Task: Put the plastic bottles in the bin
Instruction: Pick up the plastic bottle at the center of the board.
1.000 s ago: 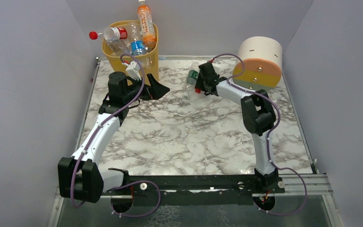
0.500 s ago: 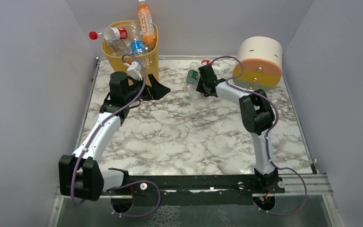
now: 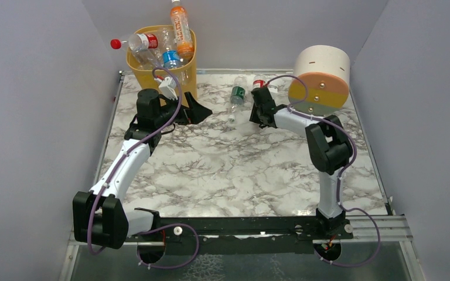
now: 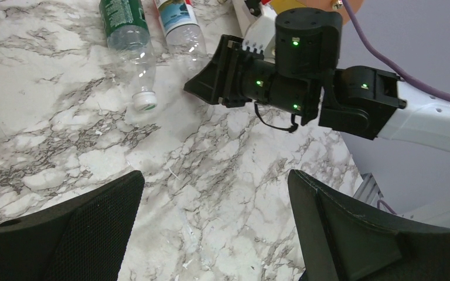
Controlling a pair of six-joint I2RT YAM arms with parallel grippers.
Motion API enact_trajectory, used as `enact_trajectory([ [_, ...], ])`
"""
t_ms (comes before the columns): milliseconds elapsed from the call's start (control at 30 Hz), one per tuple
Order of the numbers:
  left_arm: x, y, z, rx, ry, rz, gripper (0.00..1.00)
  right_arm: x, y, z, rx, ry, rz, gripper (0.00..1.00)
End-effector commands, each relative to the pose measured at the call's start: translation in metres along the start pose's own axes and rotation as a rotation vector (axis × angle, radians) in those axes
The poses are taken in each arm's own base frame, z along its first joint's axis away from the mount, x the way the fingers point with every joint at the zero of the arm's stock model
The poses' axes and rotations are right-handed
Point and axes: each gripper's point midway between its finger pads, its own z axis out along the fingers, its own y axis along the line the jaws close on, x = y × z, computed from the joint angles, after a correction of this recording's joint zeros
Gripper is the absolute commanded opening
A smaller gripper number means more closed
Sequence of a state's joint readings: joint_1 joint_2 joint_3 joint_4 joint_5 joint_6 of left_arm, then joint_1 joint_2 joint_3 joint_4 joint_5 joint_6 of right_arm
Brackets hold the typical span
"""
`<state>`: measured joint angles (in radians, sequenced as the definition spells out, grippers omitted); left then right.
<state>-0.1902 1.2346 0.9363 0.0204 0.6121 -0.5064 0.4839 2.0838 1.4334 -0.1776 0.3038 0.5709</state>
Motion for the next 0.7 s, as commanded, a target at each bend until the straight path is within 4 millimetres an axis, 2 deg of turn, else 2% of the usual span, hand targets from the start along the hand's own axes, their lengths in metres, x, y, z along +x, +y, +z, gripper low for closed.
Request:
enact_trajectory([
  [0, -0.007, -0.009, -0.003, 0.022, -0.029, 0.035, 0.99, -0.016, 0.007, -0.039, -0.063, -0.058, -0.039, 0.20],
  [133, -0.006, -0.011, -0.004, 0.030, -0.026, 0.034, 0.99, -0.012, 0.004, -0.066, -0.092, -0.075, -0.068, 0.20],
  [267, -0.005, -0.017, -0.005, 0.056, -0.019, 0.018, 0.99, -0.019, 0.009, -0.097, -0.169, -0.100, -0.103, 0.19],
  [500, -0.008, -0.039, -0.008, 0.166, -0.041, -0.052, 0.99, -0.030, 0.036, -0.156, -0.400, -0.124, -0.187, 0.20],
  [667, -0.008, -0.052, -0.009, 0.241, -0.048, -0.107, 0.99, -0.027, 0.057, -0.192, -0.578, -0.135, -0.236, 0.22],
])
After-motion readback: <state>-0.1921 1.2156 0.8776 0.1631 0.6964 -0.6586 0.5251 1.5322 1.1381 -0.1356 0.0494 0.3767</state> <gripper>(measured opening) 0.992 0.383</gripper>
